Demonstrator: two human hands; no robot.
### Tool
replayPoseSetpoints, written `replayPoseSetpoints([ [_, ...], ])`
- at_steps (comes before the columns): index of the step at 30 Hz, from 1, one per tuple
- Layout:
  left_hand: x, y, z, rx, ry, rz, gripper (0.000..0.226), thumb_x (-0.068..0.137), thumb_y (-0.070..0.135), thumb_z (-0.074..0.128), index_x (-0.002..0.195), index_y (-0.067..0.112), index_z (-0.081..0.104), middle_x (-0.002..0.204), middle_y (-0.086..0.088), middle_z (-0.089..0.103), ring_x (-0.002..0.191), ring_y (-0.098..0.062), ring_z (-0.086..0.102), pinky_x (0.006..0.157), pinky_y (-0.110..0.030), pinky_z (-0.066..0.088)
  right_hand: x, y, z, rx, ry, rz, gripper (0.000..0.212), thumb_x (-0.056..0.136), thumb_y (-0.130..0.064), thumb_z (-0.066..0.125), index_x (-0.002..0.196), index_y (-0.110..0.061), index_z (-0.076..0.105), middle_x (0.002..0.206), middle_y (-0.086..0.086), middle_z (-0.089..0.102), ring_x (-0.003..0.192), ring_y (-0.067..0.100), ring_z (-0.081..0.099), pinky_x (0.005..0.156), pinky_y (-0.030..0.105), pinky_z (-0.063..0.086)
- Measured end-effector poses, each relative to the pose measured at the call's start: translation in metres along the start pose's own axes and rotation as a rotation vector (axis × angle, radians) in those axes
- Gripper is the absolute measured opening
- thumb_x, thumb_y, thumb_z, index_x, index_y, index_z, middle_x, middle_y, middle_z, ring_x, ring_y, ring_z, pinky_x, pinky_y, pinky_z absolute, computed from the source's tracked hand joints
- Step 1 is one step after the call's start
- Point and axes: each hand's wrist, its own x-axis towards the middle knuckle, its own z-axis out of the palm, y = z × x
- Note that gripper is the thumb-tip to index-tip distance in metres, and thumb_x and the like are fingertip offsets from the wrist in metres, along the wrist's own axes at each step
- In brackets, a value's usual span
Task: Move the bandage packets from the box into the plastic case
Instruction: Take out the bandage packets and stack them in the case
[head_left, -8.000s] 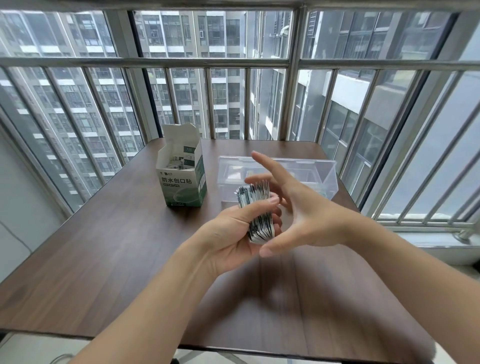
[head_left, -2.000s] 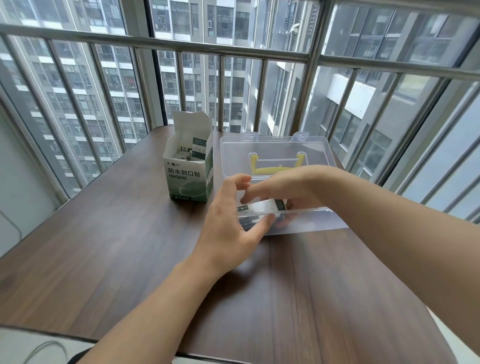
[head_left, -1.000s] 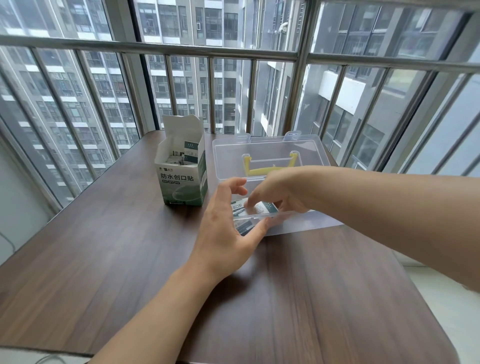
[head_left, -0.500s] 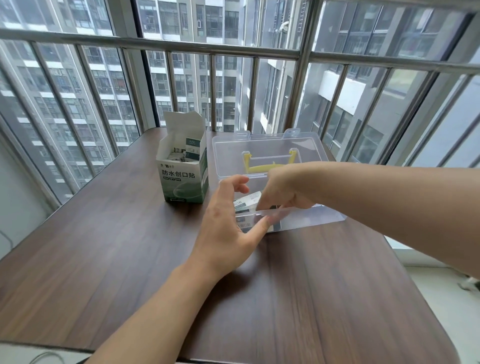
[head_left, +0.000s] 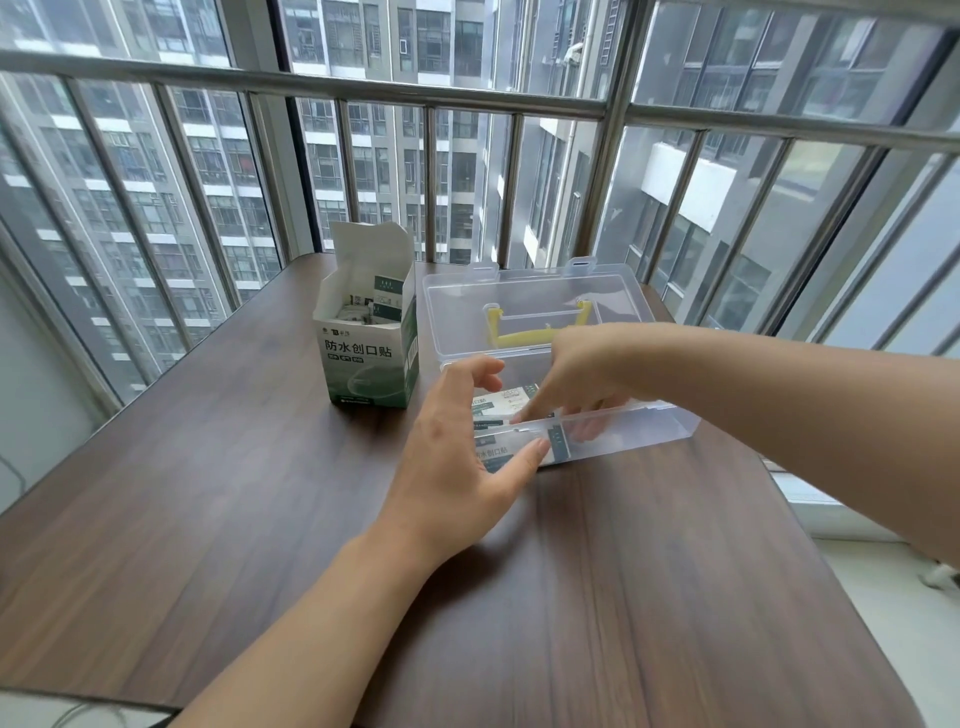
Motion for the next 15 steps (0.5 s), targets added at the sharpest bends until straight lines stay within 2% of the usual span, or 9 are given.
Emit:
replayPoseSetpoints([
  [3,0.0,0.0,0.0,0.003,0.0,0.0,0.063,0.074,0.027,0.083,0.127,0.019,0.048,0.113,0.006,0.056,0.108,-0.008,0.056,0.096,-0.011,0.037,0.006,0.003,-0.001,0.081,-0.094,0.084,0.039,0.089,-0.02,0.075,0.116,0.003,0.06,0.101,0.022,0.075,0.097,0.028,0.075,0.091,0.04,0.06],
  [6,0.0,0.001,0.0,-0.003,-0.005,-0.002,0.063,0.073,0.032,0.081,0.126,0.021,0.048,0.113,0.007,0.056,0.107,-0.01,0.057,0.096,-0.016,0.041,0.013,0.006,0.002,0.113,-0.086,0.12,0.027,0.09,-0.014,0.073,0.111,0.002,0.065,0.093,0.017,0.077,0.09,0.025,0.076,0.091,0.037,0.059],
  [8,0.0,0.001,0.0,-0.006,-0.005,-0.005,0.064,0.073,0.033,0.081,0.127,0.022,0.048,0.112,0.008,0.055,0.106,-0.01,0.057,0.095,-0.02,0.044,0.017,0.009,0.003,0.131,-0.07,0.143,0.02,0.092,-0.017,0.072,0.101,0.0,0.067,0.077,0.012,0.077,0.072,0.019,0.073,0.082,0.031,0.061],
  [10,0.0,0.0,0.0,-0.002,0.0,0.0,0.064,0.074,0.031,0.082,0.127,0.022,0.048,0.112,0.008,0.055,0.106,-0.009,0.057,0.095,-0.02,0.044,0.02,0.012,0.004,0.15,-0.052,0.162,0.018,0.093,-0.021,0.072,0.091,-0.004,0.066,0.062,0.008,0.072,0.056,0.014,0.068,0.065,0.025,0.059],
  [12,0.0,-0.001,0.0,0.011,0.006,0.007,0.063,0.074,0.029,0.083,0.127,0.02,0.049,0.111,0.008,0.056,0.106,-0.007,0.056,0.095,-0.016,0.041,0.022,0.015,0.003,0.18,-0.055,0.179,0.017,0.094,-0.022,0.071,0.088,-0.007,0.066,0.056,0.005,0.071,0.049,0.012,0.065,0.053,0.022,0.055],
  [15,0.0,-0.001,0.001,0.012,0.006,0.008,0.063,0.075,0.028,0.083,0.127,0.019,0.049,0.112,0.007,0.056,0.106,-0.009,0.056,0.096,-0.017,0.041,0.022,0.018,0.002,0.225,-0.062,0.18,0.013,0.091,-0.02,0.074,0.086,-0.009,0.069,0.058,0.004,0.072,0.055,0.013,0.065,0.058,0.022,0.055],
])
